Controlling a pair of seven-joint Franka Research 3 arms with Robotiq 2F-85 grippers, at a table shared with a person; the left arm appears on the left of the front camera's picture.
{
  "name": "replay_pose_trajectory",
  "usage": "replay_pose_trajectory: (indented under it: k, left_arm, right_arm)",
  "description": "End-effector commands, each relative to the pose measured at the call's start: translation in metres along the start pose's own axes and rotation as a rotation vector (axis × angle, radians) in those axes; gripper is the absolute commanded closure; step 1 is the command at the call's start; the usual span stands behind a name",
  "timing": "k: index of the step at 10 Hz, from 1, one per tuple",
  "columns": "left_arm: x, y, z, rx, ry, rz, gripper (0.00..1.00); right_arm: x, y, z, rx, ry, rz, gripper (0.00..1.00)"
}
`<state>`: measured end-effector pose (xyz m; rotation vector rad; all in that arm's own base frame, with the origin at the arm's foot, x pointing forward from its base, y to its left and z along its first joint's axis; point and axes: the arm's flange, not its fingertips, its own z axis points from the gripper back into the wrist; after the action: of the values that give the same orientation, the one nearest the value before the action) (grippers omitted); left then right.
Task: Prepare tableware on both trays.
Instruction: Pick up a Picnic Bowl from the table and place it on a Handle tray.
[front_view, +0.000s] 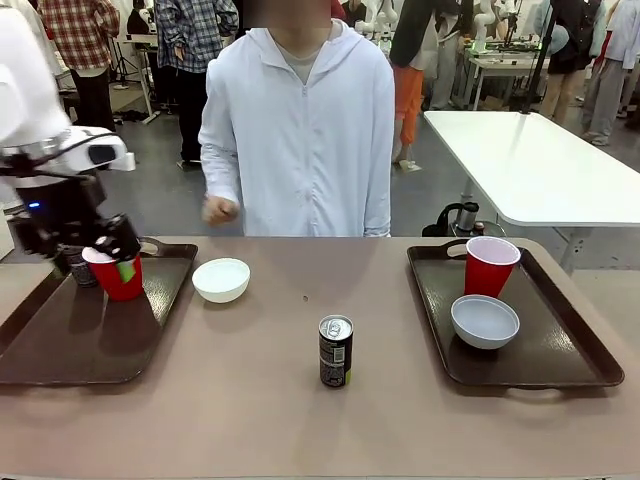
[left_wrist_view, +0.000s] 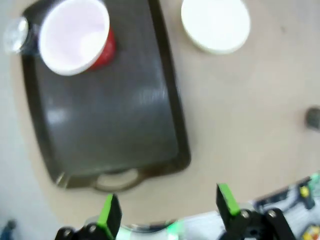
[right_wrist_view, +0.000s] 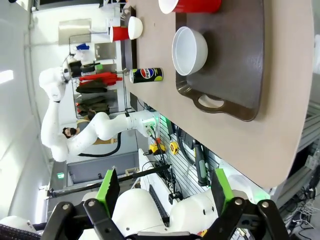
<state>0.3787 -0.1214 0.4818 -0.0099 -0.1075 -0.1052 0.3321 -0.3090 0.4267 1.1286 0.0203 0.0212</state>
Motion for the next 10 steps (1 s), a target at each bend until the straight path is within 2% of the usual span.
replay_pose_trajectory:
  k: [1, 4, 5, 7, 10]
  left_arm:
    - [0.056, -0.02, -0.012, -0.002, -0.014, 0.036, 0.0]
    - [0.115, -0.034, -0.044, 0.027, -0.047, 0.055, 0.0]
    - [0.131, -0.036, -0.053, 0.044, -0.109, 0.063, 0.0]
    - [0.158, -0.043, -0.081, 0.016, -0.088, 0.049, 0.0]
    - [0.17, -0.053, -0.121, 0.0, -0.047, 0.019, 0.0]
  right_arm:
    - [-0.001, 0.002, -0.001, -0.009, -0.007, -0.019, 0.04]
    - [-0.001, 0.002, -0.001, -0.009, -0.007, -0.019, 0.04]
    - [-0.001, 0.002, -0.001, -0.009, -0.007, -0.019, 0.04]
    - [-0.001, 0.002, -0.001, -0.009, -0.007, -0.019, 0.04]
    - [-0.001, 0.002, -0.001, -0.009, -0.007, -0.019, 0.04]
